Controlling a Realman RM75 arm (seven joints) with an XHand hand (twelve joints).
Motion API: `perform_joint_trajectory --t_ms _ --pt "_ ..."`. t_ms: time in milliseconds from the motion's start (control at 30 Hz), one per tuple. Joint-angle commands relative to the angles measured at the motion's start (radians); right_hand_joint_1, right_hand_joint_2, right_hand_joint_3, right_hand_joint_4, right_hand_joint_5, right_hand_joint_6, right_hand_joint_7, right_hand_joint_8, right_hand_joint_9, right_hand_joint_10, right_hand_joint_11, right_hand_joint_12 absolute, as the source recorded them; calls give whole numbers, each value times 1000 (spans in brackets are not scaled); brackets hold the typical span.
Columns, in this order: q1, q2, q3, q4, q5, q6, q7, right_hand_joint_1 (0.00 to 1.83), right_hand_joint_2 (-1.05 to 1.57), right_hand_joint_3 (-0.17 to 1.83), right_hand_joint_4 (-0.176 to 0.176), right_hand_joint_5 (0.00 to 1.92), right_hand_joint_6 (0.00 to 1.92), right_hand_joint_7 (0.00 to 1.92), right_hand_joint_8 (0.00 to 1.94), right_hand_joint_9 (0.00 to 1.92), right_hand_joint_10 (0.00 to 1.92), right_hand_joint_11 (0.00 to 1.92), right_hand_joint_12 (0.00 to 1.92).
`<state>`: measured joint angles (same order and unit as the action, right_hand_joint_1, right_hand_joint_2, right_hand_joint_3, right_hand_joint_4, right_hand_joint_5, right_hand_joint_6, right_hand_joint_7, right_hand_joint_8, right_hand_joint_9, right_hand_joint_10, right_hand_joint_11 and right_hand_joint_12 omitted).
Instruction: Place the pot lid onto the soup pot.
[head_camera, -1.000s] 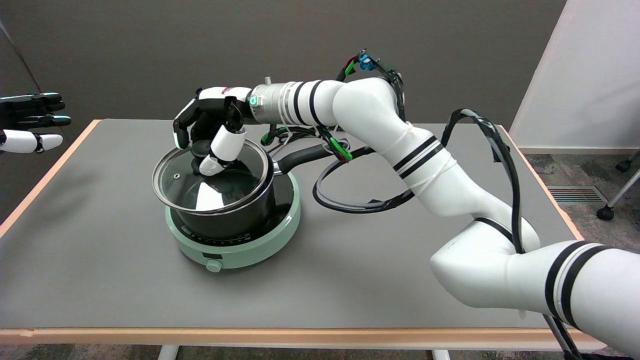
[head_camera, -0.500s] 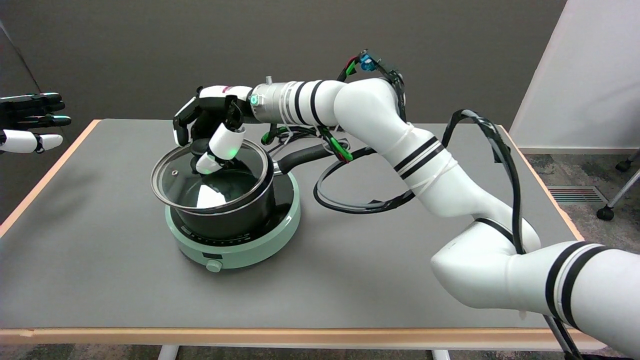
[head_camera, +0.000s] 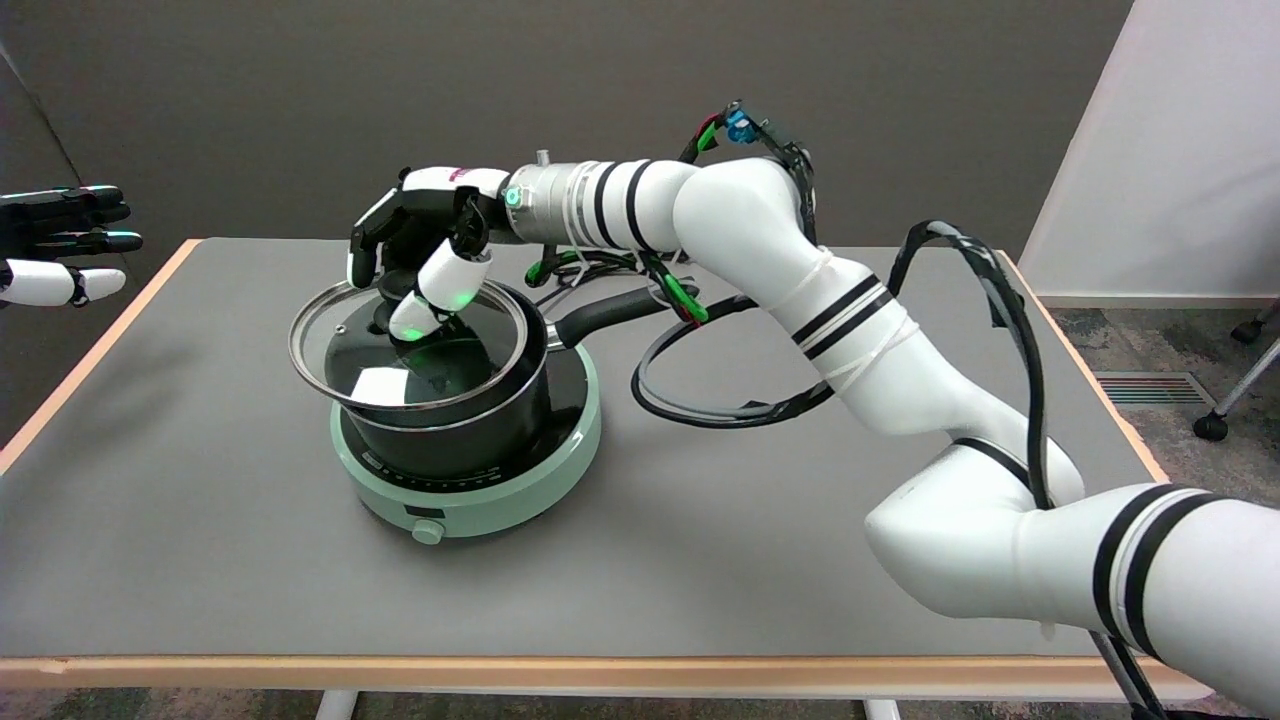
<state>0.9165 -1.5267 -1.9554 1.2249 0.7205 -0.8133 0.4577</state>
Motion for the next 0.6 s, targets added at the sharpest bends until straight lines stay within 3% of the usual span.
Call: perform_joint_trajectory --t_ms 33,600 --pt "-9 5 9 9 5 11 -1 1312 1108 264 107 642 1085 737 1436 718 1432 295 1921" --pt "-29 20 16 31 0 22 -1 1318 1097 263 99 659 1045 755 1406 728 1392 289 1921"
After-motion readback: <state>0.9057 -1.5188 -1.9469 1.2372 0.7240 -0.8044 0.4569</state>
